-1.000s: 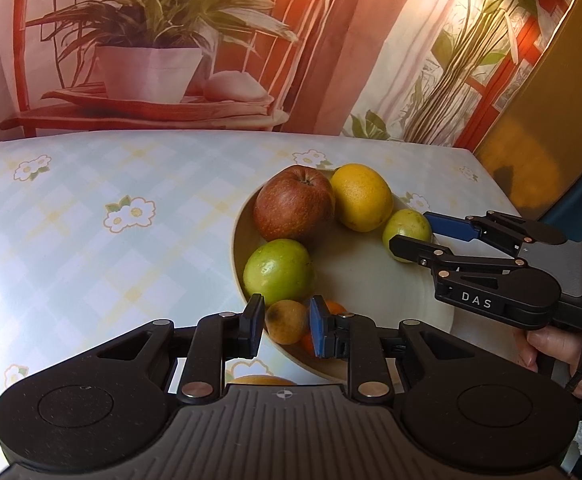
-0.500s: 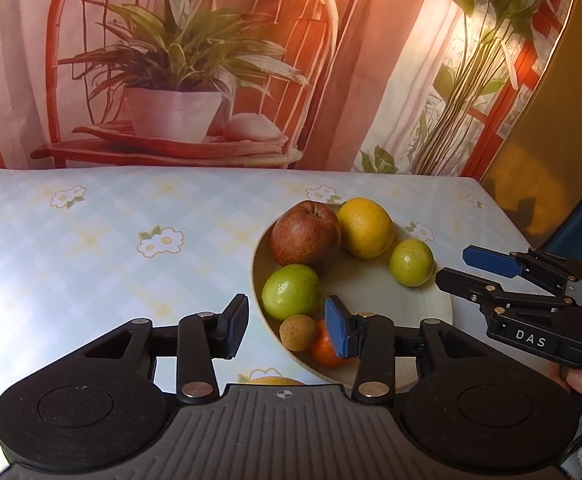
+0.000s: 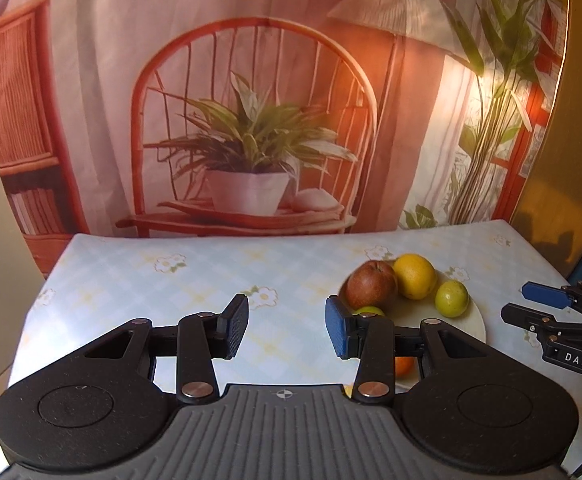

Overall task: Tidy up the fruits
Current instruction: 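Lower both fruits onto the plate and open both grippers, then withdraw both grippers from the plate toward the remaining fruit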

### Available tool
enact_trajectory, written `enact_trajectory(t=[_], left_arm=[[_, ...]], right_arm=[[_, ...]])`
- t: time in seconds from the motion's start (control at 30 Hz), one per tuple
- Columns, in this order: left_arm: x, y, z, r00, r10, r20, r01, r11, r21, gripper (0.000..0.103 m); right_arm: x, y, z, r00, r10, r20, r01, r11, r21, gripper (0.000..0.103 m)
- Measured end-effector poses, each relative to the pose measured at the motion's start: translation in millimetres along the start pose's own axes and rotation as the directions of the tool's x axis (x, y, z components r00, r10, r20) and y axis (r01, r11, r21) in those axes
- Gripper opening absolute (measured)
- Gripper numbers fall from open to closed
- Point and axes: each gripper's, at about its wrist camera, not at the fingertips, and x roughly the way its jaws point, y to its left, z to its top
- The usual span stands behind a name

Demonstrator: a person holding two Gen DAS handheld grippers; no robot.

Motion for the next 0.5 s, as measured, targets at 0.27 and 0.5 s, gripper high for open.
enact_trajectory(t=[0.27, 0.5], left_arm=[[-40, 0, -10, 0.987, 0.106, 0.119, -0.119, 0.987, 0.105, 0.045], [-46, 9, -17, 0.989, 0.093, 0.119, -0.104, 0.991, 0.086, 0.045]], right_arm=[[-24, 25, -26, 0.996, -0.046, 0.07, 0.044, 0.999, 0.032, 0.044], [-31, 46, -39, 0.997, -0.047, 0.059, 0.044, 0.998, 0.049, 0.044]])
